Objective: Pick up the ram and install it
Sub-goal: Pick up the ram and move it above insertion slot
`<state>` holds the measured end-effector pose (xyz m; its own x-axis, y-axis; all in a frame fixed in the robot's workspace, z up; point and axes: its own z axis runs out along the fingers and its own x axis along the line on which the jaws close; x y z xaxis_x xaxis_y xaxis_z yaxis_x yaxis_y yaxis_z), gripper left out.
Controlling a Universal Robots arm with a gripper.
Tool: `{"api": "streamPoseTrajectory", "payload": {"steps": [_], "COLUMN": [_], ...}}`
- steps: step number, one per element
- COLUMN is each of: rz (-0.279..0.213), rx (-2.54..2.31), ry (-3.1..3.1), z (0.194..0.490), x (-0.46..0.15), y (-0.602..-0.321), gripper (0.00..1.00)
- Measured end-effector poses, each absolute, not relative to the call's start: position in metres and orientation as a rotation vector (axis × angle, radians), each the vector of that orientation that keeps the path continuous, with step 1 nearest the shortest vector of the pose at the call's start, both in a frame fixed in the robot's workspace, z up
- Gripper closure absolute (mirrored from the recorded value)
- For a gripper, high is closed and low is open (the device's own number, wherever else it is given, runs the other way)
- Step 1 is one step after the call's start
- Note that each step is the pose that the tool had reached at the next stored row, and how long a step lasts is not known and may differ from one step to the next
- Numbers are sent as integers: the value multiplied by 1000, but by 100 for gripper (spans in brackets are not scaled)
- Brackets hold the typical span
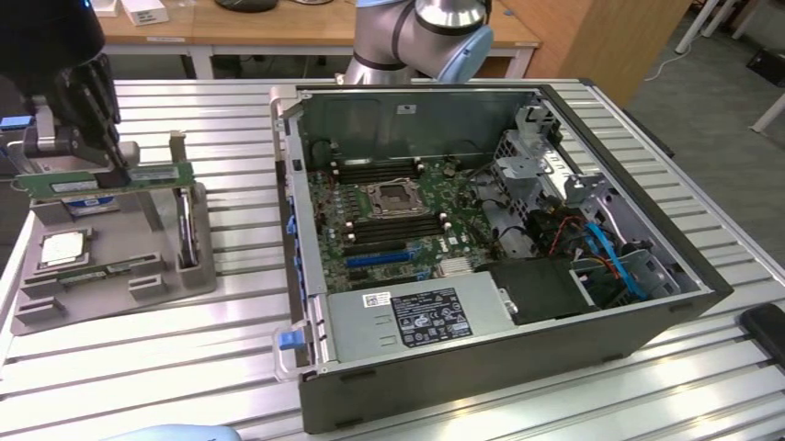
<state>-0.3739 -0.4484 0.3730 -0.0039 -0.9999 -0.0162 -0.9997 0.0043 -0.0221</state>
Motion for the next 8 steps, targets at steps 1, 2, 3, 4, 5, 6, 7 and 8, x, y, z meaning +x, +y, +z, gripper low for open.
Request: {"api": "streamPoseTrajectory", "payload": {"steps": [1, 2, 3, 4, 5, 6, 7, 8], "rz": [-6, -6, -5, -5, -4, -4, -3, -3], "rx": [-2198, -2198, -2197, -2197, -2197, -2197, -2196, -2196], "ry": [2207, 2206, 2206, 2206, 2206, 2205, 2205, 2205], "z": [373, 373, 373, 373, 373, 374, 374, 374], "x": [-374, -373, -372, -371, -370, -369, -368, -367], "y": [-448, -448, -448, -448, -448, -448, -448, -448], "gripper": [86, 86, 86, 86, 86, 86, 86, 86]}}
